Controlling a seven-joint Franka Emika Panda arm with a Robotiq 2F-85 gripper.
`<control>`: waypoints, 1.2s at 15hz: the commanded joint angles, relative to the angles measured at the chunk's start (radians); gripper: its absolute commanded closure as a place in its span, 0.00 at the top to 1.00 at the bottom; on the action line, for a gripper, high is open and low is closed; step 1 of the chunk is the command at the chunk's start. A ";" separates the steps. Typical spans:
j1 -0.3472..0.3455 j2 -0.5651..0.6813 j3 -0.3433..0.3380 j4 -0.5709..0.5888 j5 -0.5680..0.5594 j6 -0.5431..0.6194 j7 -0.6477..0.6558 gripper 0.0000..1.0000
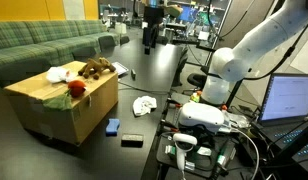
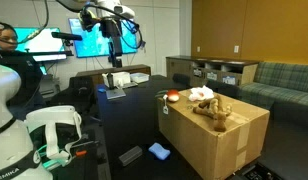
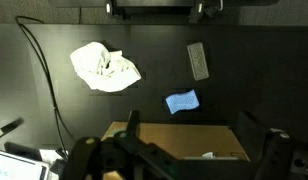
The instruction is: Put the objects on the table on the box and the objects on the box on the table
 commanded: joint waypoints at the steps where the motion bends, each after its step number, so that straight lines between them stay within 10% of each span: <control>1: 0.014 0.002 -0.011 0.005 -0.007 -0.001 0.007 1.00; 9: 0.003 0.039 -0.009 0.023 -0.020 0.046 0.010 1.00; 18: -0.037 0.342 -0.054 0.125 -0.088 0.380 -0.004 1.00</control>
